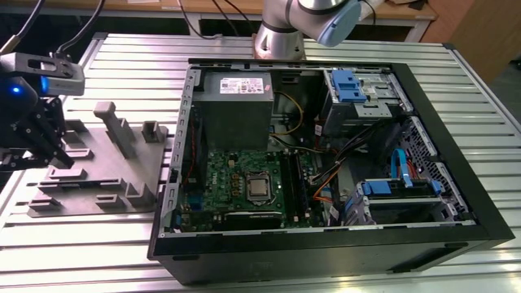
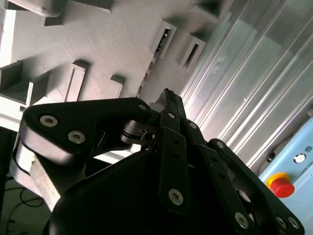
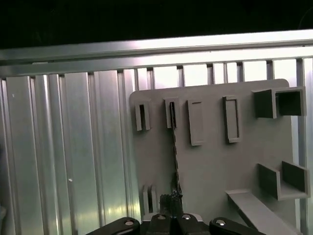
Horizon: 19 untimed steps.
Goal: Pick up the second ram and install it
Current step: 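Pick up the second ram and move it above second insertion slot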
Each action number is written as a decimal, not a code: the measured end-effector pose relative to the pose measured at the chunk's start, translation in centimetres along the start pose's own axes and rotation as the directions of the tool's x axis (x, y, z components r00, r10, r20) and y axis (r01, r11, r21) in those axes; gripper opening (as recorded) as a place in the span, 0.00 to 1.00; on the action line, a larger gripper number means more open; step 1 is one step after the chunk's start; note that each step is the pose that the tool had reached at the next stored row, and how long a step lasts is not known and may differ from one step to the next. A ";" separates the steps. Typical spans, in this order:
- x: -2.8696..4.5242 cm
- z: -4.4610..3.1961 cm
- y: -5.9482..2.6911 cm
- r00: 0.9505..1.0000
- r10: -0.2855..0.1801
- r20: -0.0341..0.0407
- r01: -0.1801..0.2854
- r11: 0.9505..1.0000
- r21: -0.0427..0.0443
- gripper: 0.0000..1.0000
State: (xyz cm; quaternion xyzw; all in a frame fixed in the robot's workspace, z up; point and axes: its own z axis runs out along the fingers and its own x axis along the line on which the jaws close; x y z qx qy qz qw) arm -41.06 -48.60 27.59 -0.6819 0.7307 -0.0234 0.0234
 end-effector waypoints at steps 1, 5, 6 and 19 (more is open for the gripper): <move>-0.01 0.14 0.02 1.000 -0.009 0.002 0.009 1.000 0.000 0.10; 0.00 0.69 0.16 0.999 -0.041 0.012 0.041 0.999 0.000 0.10; 0.00 0.82 0.19 0.999 -0.050 0.016 0.050 0.999 0.000 0.10; -0.10 2.31 1.00 0.998 -0.062 0.020 0.062 0.998 0.000 0.10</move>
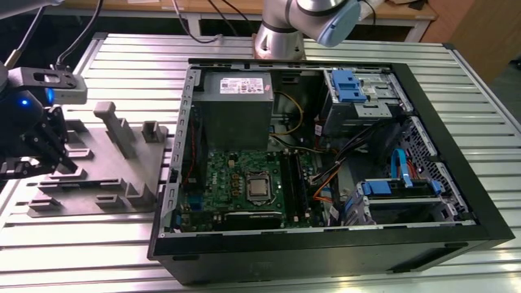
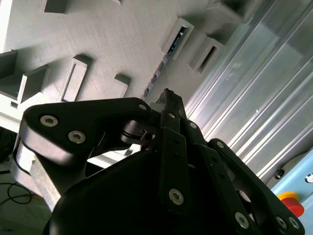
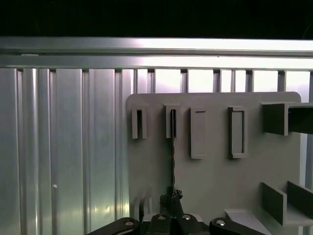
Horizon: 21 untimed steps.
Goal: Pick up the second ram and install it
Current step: 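Pick up the second ram and move it above second insertion slot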
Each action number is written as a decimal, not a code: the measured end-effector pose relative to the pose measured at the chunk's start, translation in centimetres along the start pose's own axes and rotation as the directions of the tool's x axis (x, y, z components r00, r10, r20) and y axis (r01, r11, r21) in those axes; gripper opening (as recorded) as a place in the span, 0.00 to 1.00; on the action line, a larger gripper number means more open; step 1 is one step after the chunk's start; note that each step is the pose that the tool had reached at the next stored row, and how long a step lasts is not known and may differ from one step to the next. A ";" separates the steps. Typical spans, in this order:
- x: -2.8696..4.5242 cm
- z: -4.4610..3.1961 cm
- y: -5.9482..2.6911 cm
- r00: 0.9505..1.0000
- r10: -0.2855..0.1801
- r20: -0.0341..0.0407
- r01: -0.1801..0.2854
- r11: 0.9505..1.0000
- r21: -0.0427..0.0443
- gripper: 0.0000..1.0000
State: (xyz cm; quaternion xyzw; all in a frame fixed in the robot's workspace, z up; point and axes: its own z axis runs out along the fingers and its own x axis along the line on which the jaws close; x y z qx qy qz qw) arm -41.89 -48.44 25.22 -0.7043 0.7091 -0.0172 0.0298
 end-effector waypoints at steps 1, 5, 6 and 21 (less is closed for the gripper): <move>0.00 0.08 0.03 1.000 0.001 0.000 -0.001 1.000 0.000 0.10; -0.01 0.09 0.04 1.000 0.001 0.000 -0.001 1.000 0.000 0.10; -0.01 0.09 0.04 1.000 0.001 0.000 -0.001 1.000 0.000 0.10; 0.01 0.74 0.09 1.000 0.002 0.000 -0.002 0.999 -0.047 0.10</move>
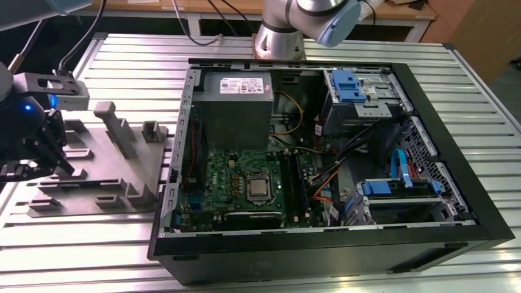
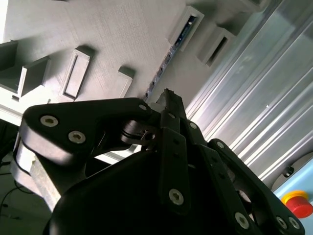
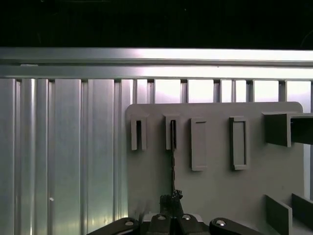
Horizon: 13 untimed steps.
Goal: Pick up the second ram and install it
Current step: 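Pick up the second ram and move it above second insertion slot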
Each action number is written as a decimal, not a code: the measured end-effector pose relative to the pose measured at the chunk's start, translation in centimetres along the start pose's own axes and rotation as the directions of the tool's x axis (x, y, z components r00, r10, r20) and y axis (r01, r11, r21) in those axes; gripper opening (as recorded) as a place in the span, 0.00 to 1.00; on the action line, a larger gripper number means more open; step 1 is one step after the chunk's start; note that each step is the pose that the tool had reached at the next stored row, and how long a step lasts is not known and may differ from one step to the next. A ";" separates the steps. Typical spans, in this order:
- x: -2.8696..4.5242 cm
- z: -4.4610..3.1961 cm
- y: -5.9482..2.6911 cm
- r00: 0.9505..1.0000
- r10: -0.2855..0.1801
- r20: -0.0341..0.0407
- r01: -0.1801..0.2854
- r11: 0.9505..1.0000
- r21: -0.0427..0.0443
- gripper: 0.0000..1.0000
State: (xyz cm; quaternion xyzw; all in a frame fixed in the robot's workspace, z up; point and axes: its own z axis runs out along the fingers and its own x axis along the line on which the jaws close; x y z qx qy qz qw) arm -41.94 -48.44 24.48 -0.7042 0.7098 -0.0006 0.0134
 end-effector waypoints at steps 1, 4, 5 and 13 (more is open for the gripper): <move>0.00 0.11 0.07 1.000 0.000 0.000 0.000 1.000 0.000 0.10; -0.05 0.36 0.45 1.000 0.000 0.000 0.000 1.000 0.000 0.10; -0.07 0.44 0.52 1.000 0.000 0.000 0.000 1.000 0.000 0.10; -0.08 1.52 0.66 1.000 0.000 0.000 0.000 1.000 0.000 0.10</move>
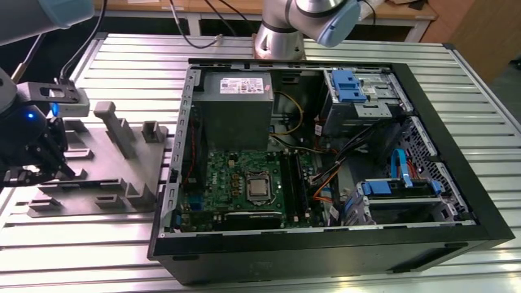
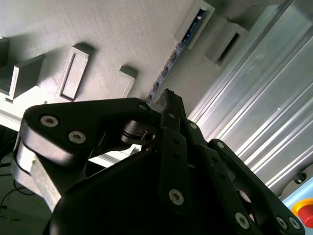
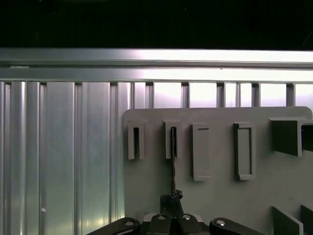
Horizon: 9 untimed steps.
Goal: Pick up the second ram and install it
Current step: 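Pick up the second ram and move it above second insertion slot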
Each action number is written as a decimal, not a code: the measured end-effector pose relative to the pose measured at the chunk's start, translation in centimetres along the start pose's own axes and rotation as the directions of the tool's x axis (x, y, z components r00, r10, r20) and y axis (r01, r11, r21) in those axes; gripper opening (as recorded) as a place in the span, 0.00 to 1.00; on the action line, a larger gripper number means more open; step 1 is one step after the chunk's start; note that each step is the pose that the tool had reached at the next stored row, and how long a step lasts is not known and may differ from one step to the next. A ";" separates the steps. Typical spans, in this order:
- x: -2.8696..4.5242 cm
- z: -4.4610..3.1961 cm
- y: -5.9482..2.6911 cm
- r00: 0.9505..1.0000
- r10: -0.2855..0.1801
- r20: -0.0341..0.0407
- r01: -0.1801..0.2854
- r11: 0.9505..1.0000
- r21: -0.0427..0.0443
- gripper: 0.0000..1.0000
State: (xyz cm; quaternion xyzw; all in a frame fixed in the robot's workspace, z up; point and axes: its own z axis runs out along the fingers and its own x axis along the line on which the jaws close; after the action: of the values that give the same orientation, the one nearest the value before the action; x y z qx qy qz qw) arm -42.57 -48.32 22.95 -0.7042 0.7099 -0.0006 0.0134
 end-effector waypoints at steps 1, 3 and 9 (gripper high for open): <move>0.00 0.04 0.00 1.000 0.000 0.000 0.000 1.000 0.000 0.10; 0.00 0.04 0.01 1.000 0.000 0.000 0.000 1.000 0.000 0.10; 0.00 0.07 0.00 1.000 0.000 0.000 0.000 1.000 0.000 0.11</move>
State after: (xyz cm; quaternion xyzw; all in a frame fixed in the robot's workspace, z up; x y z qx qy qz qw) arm -42.57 -48.32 22.88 -0.7042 0.7099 -0.0006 0.0134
